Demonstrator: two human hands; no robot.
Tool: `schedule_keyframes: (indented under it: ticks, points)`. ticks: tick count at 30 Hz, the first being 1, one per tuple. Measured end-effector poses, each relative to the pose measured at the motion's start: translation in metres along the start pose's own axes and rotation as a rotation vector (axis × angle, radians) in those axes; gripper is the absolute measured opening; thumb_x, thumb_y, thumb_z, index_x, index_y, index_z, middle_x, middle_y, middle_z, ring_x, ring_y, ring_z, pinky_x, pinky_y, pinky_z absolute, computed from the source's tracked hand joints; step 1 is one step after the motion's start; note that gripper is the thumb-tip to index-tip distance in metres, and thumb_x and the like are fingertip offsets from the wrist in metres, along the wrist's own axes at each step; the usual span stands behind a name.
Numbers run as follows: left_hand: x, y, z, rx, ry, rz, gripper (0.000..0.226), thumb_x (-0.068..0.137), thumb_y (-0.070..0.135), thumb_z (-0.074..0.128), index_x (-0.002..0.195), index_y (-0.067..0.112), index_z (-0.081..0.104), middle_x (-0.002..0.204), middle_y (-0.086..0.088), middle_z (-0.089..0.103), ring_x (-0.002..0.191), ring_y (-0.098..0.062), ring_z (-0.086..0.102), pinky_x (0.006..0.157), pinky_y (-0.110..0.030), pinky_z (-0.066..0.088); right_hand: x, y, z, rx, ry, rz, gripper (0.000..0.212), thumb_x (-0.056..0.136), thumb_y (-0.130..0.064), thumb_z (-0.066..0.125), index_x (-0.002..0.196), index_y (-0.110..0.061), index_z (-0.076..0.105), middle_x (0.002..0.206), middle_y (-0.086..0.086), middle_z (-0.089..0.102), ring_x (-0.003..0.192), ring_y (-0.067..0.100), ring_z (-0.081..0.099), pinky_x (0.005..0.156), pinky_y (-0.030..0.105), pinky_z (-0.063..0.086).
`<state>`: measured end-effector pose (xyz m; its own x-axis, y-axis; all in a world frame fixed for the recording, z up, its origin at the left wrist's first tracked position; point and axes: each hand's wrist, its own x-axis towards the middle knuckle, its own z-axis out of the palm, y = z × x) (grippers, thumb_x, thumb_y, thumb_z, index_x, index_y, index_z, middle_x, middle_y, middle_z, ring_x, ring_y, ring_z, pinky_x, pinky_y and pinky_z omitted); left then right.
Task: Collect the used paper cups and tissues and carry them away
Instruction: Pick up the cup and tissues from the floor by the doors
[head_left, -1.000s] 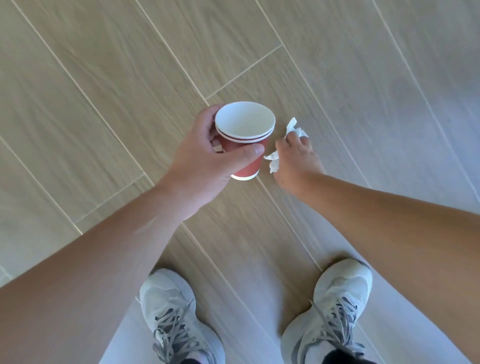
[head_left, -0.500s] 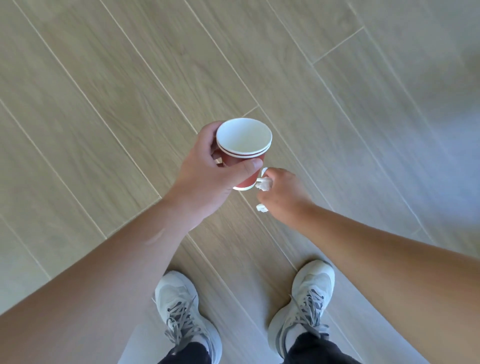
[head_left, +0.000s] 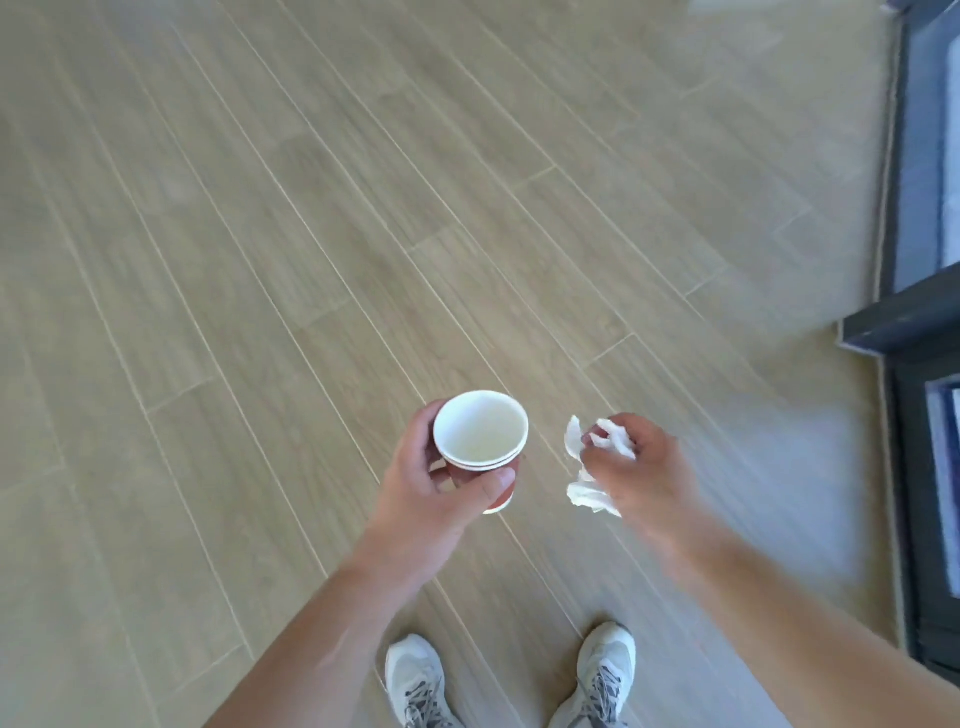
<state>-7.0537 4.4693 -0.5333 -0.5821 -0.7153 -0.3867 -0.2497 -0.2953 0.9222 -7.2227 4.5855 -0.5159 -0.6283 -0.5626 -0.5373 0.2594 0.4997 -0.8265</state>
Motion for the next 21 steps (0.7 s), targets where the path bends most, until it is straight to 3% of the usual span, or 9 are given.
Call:
schedule_keyframes:
  ticks: [4, 7, 9, 11, 13, 16, 18, 21]
  points:
    - [-0.048, 0.088, -0.033, 0.070, -0.057, 0.088, 0.067, 0.053, 0.045, 0.088, 0.107, 0.069, 0.057, 0.110, 0.025, 0.069, 0.100, -0.014, 0.067, 0.086, -0.026, 0.059, -0.080, -0.129, 0.009, 0.120, -0.187, -0.112, 0.020, 0.072, -0.017, 0.060, 0.060, -0.025, 0.046, 0.081, 0.006, 0.057, 0.046, 0.020, 0.041, 0.051, 0.028, 0.030]
    - [-0.078, 0.149, -0.054, 0.115, -0.089, 0.158, 0.074, 0.056, 0.040, 0.090, 0.121, 0.050, 0.057, 0.109, 0.025, 0.068, 0.099, -0.020, 0.065, 0.087, -0.033, 0.060, -0.135, -0.207, 0.023, 0.044, -0.345, -0.150, 0.026, 0.082, -0.007, 0.061, 0.066, -0.023, 0.047, 0.077, 0.006, 0.059, 0.048, 0.021, 0.044, 0.046, 0.021, 0.032]
    - [-0.097, 0.188, -0.068, 0.114, -0.100, 0.206, 0.076, 0.059, 0.034, 0.090, 0.126, 0.038, 0.056, 0.109, 0.021, 0.069, 0.100, -0.021, 0.065, 0.086, -0.042, 0.061, -0.167, -0.253, 0.038, -0.035, -0.409, -0.150, 0.023, 0.082, -0.006, 0.064, 0.069, -0.019, 0.050, 0.068, 0.003, 0.057, 0.049, 0.022, 0.049, 0.047, 0.024, 0.036]
    - [-0.115, 0.220, -0.082, 0.118, -0.119, 0.256, 0.076, 0.058, 0.034, 0.090, 0.127, 0.034, 0.057, 0.108, 0.013, 0.072, 0.101, -0.025, 0.065, 0.086, -0.042, 0.061, -0.196, -0.292, 0.056, -0.183, -0.379, -0.192, 0.012, 0.077, -0.011, 0.062, 0.073, -0.016, 0.052, 0.067, -0.004, 0.059, 0.052, 0.018, 0.055, 0.051, 0.025, 0.040]
    - [-0.134, 0.246, -0.093, 0.143, -0.132, 0.313, 0.073, 0.060, 0.036, 0.088, 0.125, 0.035, 0.056, 0.107, 0.012, 0.073, 0.102, -0.018, 0.067, 0.085, -0.030, 0.058, -0.220, -0.319, 0.073, -0.517, -0.242, -0.368, 0.009, 0.075, -0.017, 0.060, 0.079, -0.014, 0.051, 0.069, -0.011, 0.060, 0.053, 0.005, 0.055, 0.050, 0.021, 0.039]
    - [-0.162, 0.275, -0.108, 0.151, -0.115, 0.408, 0.066, 0.063, 0.028, 0.086, 0.122, 0.032, 0.056, 0.096, 0.019, 0.072, 0.087, -0.004, 0.067, 0.077, -0.018, 0.052, -0.251, -0.338, 0.104, -0.928, -0.067, -0.674, 0.013, 0.079, -0.028, 0.056, 0.090, -0.029, 0.048, 0.082, -0.014, 0.053, 0.069, 0.005, 0.053, 0.055, 0.022, 0.035]
    - [-0.177, 0.290, -0.118, 0.144, -0.089, 0.443, 0.065, 0.065, 0.014, 0.086, 0.121, 0.026, 0.056, 0.088, 0.018, 0.070, 0.077, -0.003, 0.065, 0.070, -0.019, 0.050, -0.267, -0.339, 0.122, -0.981, -0.042, -0.849, 0.018, 0.083, -0.032, 0.054, 0.099, -0.034, 0.047, 0.094, -0.017, 0.045, 0.090, 0.009, 0.048, 0.069, 0.023, 0.035]
    - [-0.190, 0.305, -0.134, 0.127, -0.033, 0.478, 0.063, 0.065, 0.005, 0.086, 0.118, 0.023, 0.057, 0.096, 0.014, 0.073, 0.087, -0.004, 0.067, 0.069, -0.018, 0.052, -0.278, -0.344, 0.133, -0.984, -0.102, -0.943, 0.027, 0.082, -0.044, 0.050, 0.108, -0.041, 0.043, 0.107, -0.021, 0.035, 0.102, 0.007, 0.037, 0.084, 0.025, 0.034]
